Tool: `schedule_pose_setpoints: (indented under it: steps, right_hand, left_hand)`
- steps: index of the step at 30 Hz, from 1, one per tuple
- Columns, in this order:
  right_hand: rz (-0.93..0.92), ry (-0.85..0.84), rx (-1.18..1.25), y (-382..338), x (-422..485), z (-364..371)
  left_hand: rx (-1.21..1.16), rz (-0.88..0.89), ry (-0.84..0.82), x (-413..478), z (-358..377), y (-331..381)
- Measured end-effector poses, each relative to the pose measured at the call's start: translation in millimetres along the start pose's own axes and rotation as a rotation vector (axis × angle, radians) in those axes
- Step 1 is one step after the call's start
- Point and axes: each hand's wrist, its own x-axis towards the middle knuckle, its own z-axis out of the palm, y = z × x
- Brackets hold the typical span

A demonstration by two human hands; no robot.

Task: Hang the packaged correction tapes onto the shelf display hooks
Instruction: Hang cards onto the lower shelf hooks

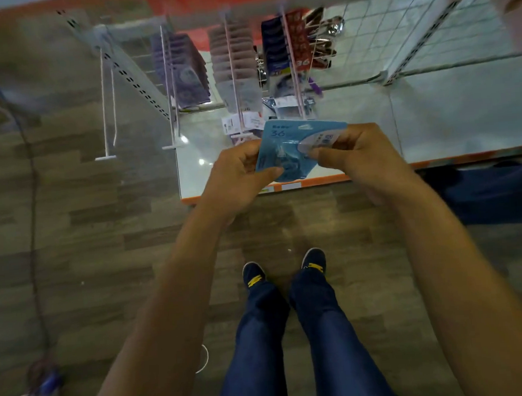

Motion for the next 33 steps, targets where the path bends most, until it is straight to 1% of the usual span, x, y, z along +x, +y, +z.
schedule_pose_setpoints:
  steps: [5, 12, 22, 28, 33]
  right_hand:
    - [0.020, 0.015, 0.001, 40, 27, 7]
    - [-0.010, 0.034, 0.011, 92, 78, 15]
    - [-0.174, -0.044, 0.018, 169, 145, 41]
    - [-0.271, 0.015, -0.077, 219, 188, 82]
    - [-0.406, 0.063, -0.030, 223, 208, 122]
  left_hand:
    - [0.038, -0.021, -0.003, 25, 11, -36]
    - [0.005, -0.039, 0.042, 70, 24, -90]
    - [0.037, 0.105, 0.058, 139, 21, -182]
    - [0.032, 0.210, 0.123, 163, 6, -243]
    - [-0.086, 0.285, 0.226, 169, -18, -269]
